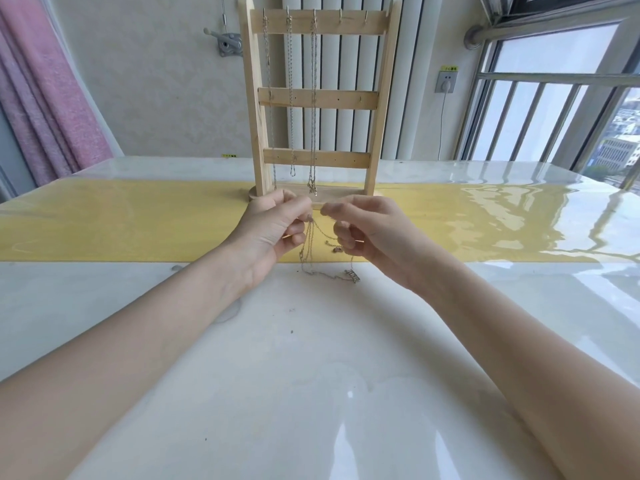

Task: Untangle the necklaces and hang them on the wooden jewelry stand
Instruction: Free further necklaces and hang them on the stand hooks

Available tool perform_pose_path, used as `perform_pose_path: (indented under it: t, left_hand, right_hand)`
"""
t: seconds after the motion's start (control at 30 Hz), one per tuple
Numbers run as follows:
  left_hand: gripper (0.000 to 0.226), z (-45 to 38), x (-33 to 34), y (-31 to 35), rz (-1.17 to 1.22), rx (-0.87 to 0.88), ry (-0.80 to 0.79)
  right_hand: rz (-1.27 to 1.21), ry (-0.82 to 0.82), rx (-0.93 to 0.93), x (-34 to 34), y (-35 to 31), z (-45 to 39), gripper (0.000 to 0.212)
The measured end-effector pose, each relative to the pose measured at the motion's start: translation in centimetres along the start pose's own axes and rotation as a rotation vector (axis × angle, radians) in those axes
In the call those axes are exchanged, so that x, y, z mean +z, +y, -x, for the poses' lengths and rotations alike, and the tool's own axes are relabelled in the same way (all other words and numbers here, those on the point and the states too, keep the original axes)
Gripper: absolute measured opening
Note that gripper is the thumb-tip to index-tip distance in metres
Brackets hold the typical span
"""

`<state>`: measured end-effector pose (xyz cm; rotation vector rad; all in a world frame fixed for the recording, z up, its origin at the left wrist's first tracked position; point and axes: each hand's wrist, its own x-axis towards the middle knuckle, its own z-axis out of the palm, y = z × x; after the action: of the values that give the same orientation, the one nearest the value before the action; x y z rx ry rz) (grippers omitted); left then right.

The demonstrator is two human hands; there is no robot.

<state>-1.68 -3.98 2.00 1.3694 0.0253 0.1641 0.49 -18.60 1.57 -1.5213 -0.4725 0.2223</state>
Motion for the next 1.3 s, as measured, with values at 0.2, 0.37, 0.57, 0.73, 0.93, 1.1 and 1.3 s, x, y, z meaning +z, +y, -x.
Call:
perform_pose_path:
  t: [0.2, 0.37, 0.57, 0.73, 0.93, 1.1, 1.3]
  left_hand:
    - [0.028, 0.3, 0.1, -0.1, -0.255, 0.178, 0.008]
    - [0.027, 0.5, 0.0, 0.0, -0.432, 0.307, 0.007]
    - [0.024, 0.6, 0.0, 0.0, -0.437, 0.244, -0.065]
    - [0.027, 0.7, 0.3, -0.1, -0.256, 0.051, -0.167]
    - [0.026, 0.5, 0.2, -0.2, -0.363, 0.028, -0.184]
    - [0.021, 0.4, 0.0, -0.3, -0.404, 0.014, -0.163]
    - [0.022, 0.2, -0.2, -0.4, -0.413, -0.025, -0.100]
  right_hand:
    - [0.188, 0.048, -0.085, 0.1, 0.2, 0.0, 0.031]
    - [0.194, 0.055, -0.074, 0.3, 0.0, 0.2, 0.011]
    - [0.199, -0.057, 0.045, 0.3, -0.2, 0.2, 0.021]
    - [0.013, -0.104, 0.145, -0.2, -0.3, -0.1, 0.023]
    - [0.320, -0.036, 0.023, -0.3, -0.6, -0.1, 0.017]
    - [0.721, -0.084, -0.205, -0.6, -1.4, -0.2, 0.009]
    - [0.623, -0.017, -0.125, -0.2, -0.7, -0.2, 0.021]
